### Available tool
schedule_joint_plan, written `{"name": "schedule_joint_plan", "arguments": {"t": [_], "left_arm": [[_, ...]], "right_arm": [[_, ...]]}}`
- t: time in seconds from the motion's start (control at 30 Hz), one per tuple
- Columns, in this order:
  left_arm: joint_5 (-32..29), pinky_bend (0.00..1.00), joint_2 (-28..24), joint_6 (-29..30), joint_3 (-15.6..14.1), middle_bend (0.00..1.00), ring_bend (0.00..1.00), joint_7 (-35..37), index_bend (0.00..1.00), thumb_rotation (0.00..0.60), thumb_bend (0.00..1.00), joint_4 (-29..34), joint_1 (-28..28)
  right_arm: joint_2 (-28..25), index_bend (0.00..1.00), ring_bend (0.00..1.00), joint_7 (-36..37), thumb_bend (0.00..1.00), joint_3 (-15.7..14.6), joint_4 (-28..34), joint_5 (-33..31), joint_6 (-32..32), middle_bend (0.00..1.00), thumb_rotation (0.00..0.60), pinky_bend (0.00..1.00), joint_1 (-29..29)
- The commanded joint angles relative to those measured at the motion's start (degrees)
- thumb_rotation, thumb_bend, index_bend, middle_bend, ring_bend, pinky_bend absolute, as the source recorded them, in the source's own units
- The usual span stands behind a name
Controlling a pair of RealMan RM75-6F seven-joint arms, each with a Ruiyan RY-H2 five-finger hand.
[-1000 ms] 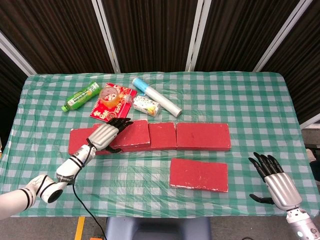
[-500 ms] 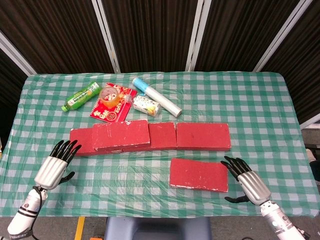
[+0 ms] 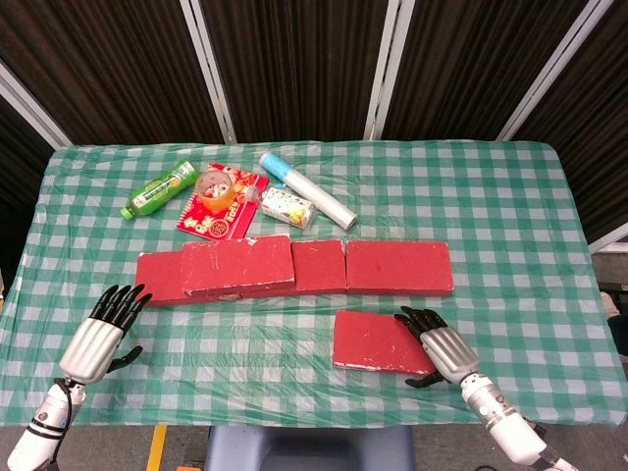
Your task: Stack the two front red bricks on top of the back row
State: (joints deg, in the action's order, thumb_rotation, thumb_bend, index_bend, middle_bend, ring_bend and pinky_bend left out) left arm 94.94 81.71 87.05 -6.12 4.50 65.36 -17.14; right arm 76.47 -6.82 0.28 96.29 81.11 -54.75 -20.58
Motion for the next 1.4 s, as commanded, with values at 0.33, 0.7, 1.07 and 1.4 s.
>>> {"name": "schedule_joint_plan", "arguments": {"t": [0.33, 0.7, 1.07, 1.4], "left_arm": [[0.6, 0.06, -0.3, -1.3, 0.9, 0.0, 0.0, 2.0, 0.0, 0.6, 0.23, -0.6, 0.1], [0.4, 0.06, -0.5, -2.0, 1.7, 0.0, 0.0, 1.7, 0.0, 0.6, 0.23, -0.1, 0.5], [0.2, 0.06, -0.6, -1.6, 2.4, 0.0, 0.0, -0.7, 0.0, 0.6, 0.23, 0.6, 1.4], [-1.4, 0.06, -0.2, -2.3, 3.8, 0.0, 0.0, -2.7, 0.0, 0.6, 0.23, 0.3, 1.7]], "right_arm": [[3.5, 0.22, 0.13, -9.5, 0.08, 1.7, 1.3, -9.5, 0.8, 0.18, 0.6, 0.37, -2.4], [2.7, 0.47, 0.32, -11.5, 0.09, 1.3, 2.5, -7.9, -1.9, 0.38, 0.6, 0.4, -3.1], [-5.0, 0.5, 0.34, -5.1, 0.11, 4.6, 3.4, -0.8, -2.1, 0.41, 0.6, 0.4, -7.1], [-9.1, 0.51, 0.38, 11.7, 0.11, 12.0, -4.3, 0.1, 6.7, 0.42, 0.6, 0.41, -17.1]]}}
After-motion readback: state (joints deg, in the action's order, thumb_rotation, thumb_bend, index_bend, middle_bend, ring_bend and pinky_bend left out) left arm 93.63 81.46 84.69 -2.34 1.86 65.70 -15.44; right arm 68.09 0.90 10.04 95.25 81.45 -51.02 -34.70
